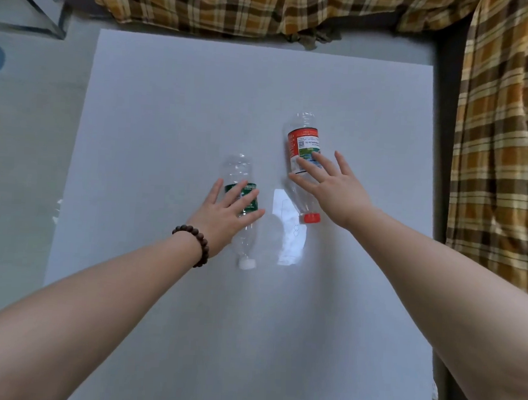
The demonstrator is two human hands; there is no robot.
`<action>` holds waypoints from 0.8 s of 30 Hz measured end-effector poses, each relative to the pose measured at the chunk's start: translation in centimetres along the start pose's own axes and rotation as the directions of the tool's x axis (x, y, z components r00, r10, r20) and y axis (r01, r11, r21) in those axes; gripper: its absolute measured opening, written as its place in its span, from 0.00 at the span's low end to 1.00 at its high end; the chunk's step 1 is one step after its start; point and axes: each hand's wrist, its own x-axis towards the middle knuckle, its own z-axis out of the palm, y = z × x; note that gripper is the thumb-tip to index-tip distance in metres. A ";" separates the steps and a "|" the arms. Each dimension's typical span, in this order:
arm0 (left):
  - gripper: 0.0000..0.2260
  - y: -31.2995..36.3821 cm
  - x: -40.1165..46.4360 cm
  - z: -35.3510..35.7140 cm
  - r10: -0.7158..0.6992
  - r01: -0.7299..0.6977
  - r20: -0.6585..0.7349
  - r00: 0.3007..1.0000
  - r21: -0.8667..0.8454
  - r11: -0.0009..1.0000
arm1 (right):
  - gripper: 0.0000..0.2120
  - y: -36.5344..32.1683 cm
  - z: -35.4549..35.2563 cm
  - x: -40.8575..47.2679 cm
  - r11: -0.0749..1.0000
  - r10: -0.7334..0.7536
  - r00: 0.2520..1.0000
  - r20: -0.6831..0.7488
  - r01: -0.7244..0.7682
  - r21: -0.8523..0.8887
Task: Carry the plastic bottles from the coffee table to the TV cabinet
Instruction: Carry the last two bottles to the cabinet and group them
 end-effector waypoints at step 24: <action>0.31 6.0 -4.8 -1.3 -0.621 0.420 0.198 0.759 -0.877 0.234 | 0.31 -6.6 1.6 -7.2 0.496 0.539 0.815 0.212 -0.511 0.702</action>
